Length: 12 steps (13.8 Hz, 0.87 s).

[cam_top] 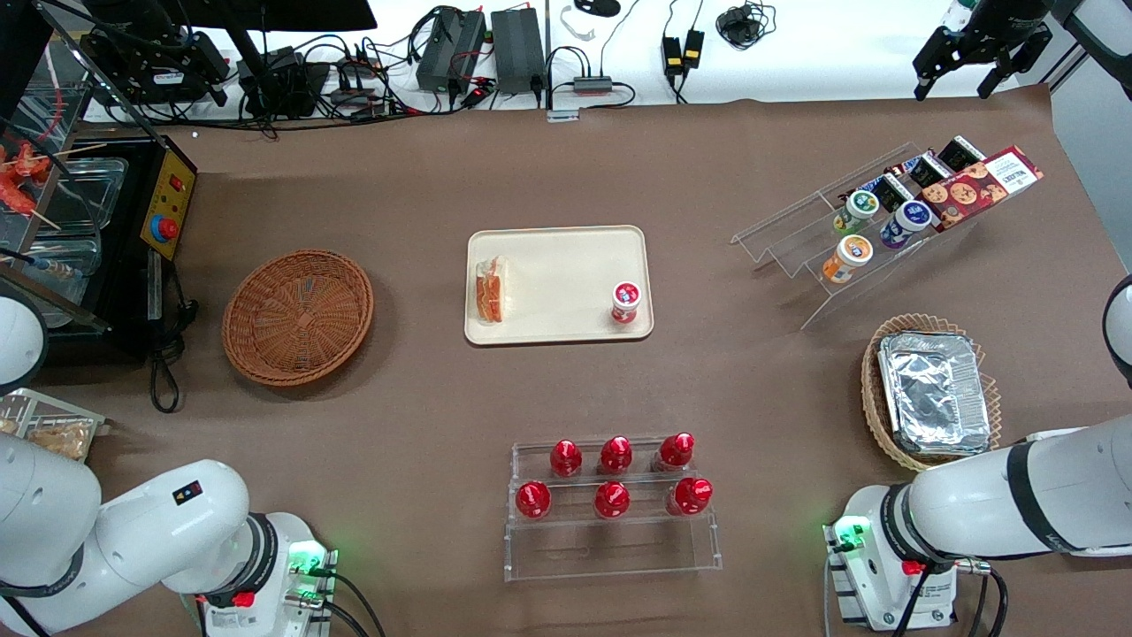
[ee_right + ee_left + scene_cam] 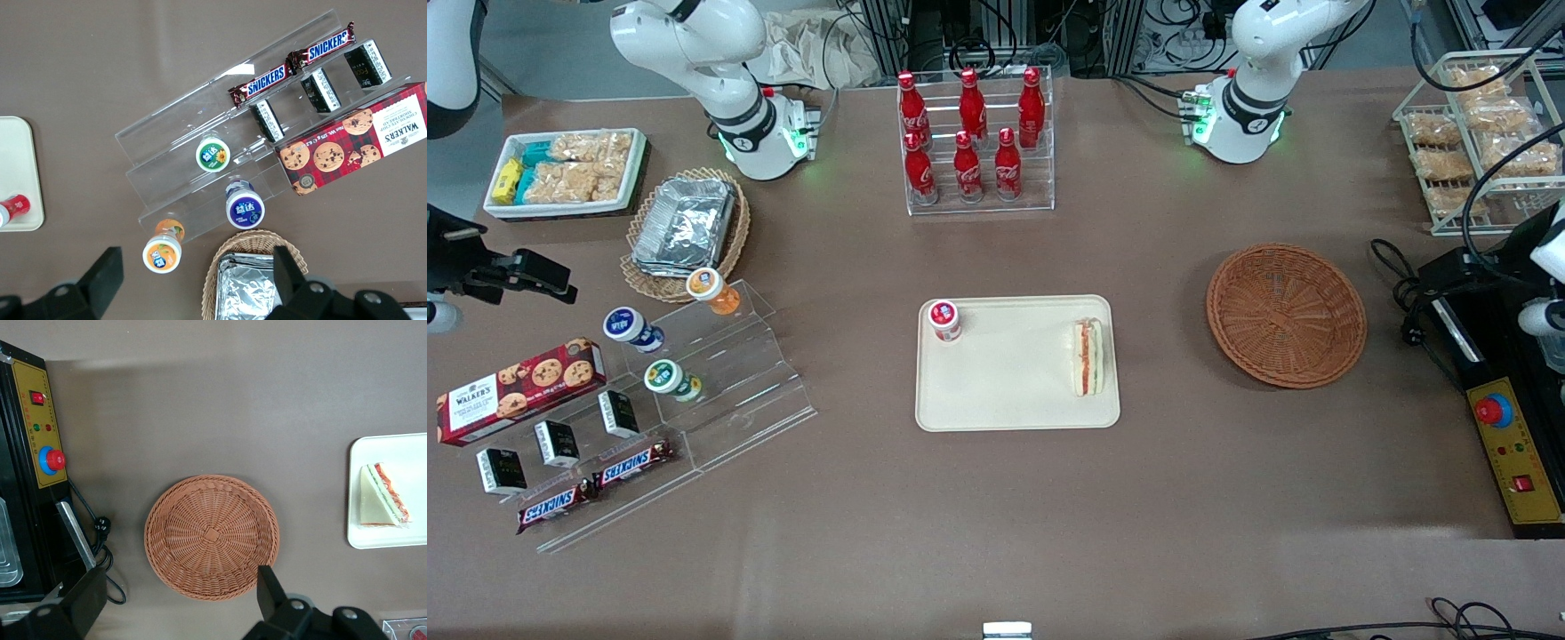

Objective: Place sandwich from basket to tray

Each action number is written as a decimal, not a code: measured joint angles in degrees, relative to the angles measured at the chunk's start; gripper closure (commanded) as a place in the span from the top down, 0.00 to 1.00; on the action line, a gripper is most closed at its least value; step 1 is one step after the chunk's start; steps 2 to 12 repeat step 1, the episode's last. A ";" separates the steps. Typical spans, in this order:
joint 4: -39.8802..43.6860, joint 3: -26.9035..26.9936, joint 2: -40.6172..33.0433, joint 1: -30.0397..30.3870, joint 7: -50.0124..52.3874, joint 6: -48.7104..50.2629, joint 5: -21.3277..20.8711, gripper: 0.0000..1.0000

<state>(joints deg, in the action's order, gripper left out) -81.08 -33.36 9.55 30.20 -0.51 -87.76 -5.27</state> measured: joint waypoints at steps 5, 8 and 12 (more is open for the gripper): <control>0.00 0.00 0.00 0.00 0.07 0.00 0.00 1.00; 0.00 0.00 0.00 0.00 0.07 0.00 0.00 1.00; 0.00 0.00 0.00 0.00 0.07 0.00 0.00 1.00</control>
